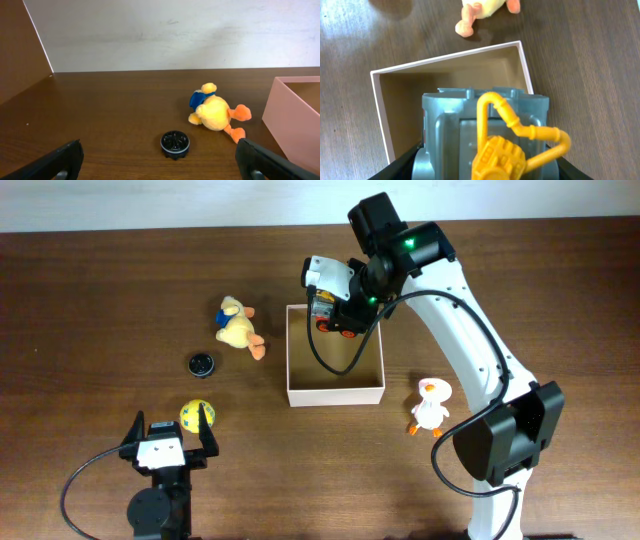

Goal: Pack container
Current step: 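Lift the truck with the right gripper and carry it over the box, then lower the truck into the box and open the right gripper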

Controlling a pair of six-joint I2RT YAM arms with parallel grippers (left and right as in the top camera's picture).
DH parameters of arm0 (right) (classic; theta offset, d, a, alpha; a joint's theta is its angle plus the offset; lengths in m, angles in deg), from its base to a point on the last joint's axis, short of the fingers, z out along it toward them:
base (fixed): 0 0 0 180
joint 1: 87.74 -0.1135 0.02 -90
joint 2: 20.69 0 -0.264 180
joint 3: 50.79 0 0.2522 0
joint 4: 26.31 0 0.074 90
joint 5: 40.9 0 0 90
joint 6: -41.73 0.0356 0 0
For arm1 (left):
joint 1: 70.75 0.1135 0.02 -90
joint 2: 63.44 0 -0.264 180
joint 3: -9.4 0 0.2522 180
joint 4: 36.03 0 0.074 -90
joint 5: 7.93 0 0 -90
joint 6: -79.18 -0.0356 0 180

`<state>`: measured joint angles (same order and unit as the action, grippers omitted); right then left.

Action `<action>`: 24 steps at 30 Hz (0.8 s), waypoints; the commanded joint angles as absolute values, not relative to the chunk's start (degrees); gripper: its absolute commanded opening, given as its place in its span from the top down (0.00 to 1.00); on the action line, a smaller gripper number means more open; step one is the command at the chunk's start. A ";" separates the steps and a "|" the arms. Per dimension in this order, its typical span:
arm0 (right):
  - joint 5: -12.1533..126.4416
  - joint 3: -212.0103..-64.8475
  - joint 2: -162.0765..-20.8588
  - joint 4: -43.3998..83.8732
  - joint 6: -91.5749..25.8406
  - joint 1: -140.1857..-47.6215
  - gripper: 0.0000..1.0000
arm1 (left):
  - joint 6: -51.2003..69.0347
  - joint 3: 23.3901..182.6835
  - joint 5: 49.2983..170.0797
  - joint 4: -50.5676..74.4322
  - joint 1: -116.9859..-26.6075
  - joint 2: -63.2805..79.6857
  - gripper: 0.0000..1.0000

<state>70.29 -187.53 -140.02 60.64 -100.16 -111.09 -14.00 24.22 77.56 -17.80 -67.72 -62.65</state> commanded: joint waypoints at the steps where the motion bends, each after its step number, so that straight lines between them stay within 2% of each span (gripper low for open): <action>1: 73.20 -187.22 -140.63 61.21 -104.19 -111.47 0.41 | -13.41 23.72 77.78 -17.96 -67.59 -63.08 0.01; 6: 73.13 -187.22 -142.54 61.54 -105.26 -111.84 0.42 | -13.43 23.72 77.78 -17.98 -67.59 -63.08 0.01; 10: 73.15 -187.22 -143.45 61.47 -105.17 -111.84 0.51 | -13.41 23.72 77.78 -17.96 -67.59 -63.08 0.01; 11: 73.13 -187.22 -143.50 61.08 -104.38 -111.84 0.55 | -13.41 23.72 77.78 -17.96 -67.59 -63.08 0.01; 14: 73.11 -187.22 -143.54 57.75 -96.38 -111.82 0.77 | -13.41 23.72 77.78 -17.98 -67.59 -63.08 0.01; 15: 73.11 -187.22 -143.54 56.81 -94.04 -111.75 0.79 | -13.41 23.72 77.78 -17.96 -67.59 -63.08 0.01; 20: 73.11 -187.22 -143.54 53.12 -85.70 -111.77 0.78 | -13.41 23.72 77.78 -17.96 -67.59 -63.08 0.01; 24: 73.07 -187.22 -143.54 53.25 -85.67 -111.77 0.56 | -13.41 23.72 77.78 -17.98 -67.59 -63.08 0.01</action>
<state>71.56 -187.20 -143.65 53.25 -89.00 -111.20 -14.00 24.22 77.56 -17.80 -67.72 -62.65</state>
